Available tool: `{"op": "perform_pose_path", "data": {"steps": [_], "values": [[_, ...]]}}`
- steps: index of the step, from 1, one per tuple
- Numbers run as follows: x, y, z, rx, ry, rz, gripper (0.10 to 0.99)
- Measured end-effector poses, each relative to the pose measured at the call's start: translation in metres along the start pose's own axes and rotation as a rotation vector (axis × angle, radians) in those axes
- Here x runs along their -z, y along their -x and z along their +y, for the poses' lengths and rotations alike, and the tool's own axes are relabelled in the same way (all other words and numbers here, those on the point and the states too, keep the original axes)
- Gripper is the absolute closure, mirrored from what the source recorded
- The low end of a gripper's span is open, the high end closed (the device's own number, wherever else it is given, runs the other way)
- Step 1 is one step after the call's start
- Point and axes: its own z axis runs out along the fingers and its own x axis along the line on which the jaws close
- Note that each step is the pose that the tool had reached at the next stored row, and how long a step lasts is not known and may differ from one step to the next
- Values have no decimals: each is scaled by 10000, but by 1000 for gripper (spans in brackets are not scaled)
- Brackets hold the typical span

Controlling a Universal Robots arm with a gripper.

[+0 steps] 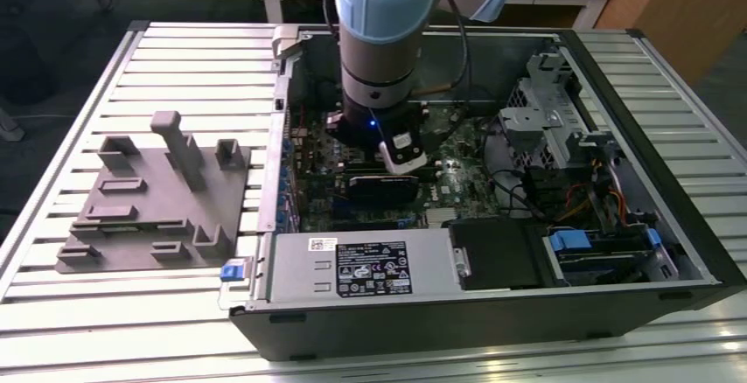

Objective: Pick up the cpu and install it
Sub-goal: 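Install the second cpu locking lever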

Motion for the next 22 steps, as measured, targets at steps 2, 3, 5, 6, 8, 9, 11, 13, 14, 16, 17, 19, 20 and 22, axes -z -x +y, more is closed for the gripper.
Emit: {"op": "perform_pose_path", "data": {"steps": [2,3,5,6,8,9,11,13,14,16,17,19,20,22], "values": [[-14,-13,-5,4,79,13,980],[-22,-18,-8,5,112,17,980],[-39,-29,-14,5,167,25,980],[-45,-31,-17,5,201,32,980],[-56,-35,-20,3,293,44,980],[-60,-36,-21,2,335,50,980],[-64,-37,-22,2,397,59,980],[-70,-36,-23,3,415,61,980],[-73,-37,-25,4,415,62,980],[-83,-38,-27,6,416,64,980],[-93,-39,-29,7,420,61,980],[-108,-42,-35,9,414,63,980],[-111,-43,-36,10,414,65,980],[-112,-43,-36,11,414,65,980]]}}
